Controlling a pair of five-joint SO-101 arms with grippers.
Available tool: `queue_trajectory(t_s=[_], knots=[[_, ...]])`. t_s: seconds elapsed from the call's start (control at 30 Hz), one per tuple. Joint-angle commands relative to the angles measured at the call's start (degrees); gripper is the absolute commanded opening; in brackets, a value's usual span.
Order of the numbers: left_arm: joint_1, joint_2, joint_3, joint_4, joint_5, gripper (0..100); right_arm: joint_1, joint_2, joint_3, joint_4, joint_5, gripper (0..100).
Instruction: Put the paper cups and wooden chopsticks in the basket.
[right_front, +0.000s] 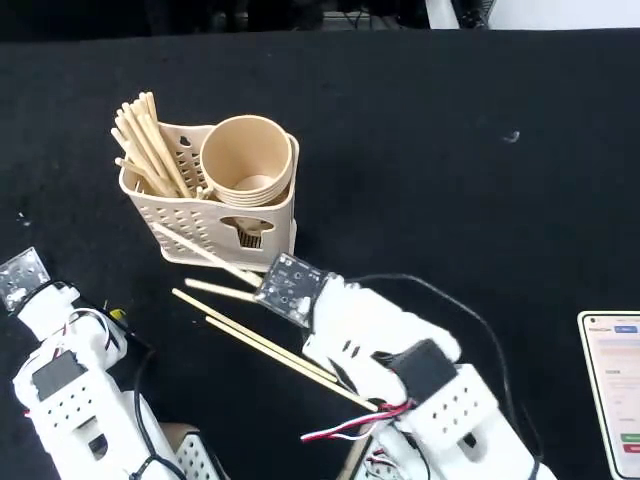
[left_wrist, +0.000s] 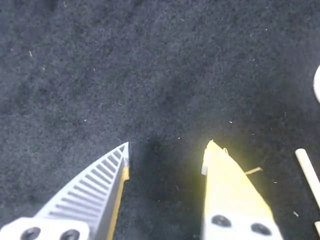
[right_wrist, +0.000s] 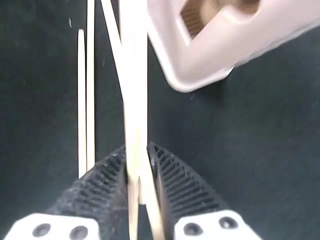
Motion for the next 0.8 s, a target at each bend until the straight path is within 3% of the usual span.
queue_trajectory(t_s=[0.0, 0.17, 0.3, 0.37, 0.47, 0.63, 0.77], knots=[[0.31, -0.88, -0.66, -1.05, 0.0, 24, -3.16, 1.45, 5.49, -3.78, 0.97, 1.1], [0.22, -0.88, -0.66, -1.05, 0.0, 24, -1.49, 5.76, 9.01, -4.13, 5.89, 2.4], [0.22, -0.88, -0.75, -1.05, 0.0, 24, 1.58, 9.36, 8.84, -4.66, 8.53, 14.3], [0.22, -0.88, -0.75, -1.05, 0.0, 24, 3.08, 11.12, 8.92, -6.15, 9.85, 12.4], [0.13, -0.88, -0.75, -1.05, 0.0, 24, 7.47, 12.97, 8.92, -9.41, 12.66, 1.0], [0.4, -0.88, -0.66, -1.05, 0.0, 24, 13.45, 13.23, 7.6, -11.08, 13.27, 1.1], [0.4, -0.88, -0.66, -1.05, 0.0, 24, 13.01, 13.58, 6.81, -11.52, 12.84, 1.6]])
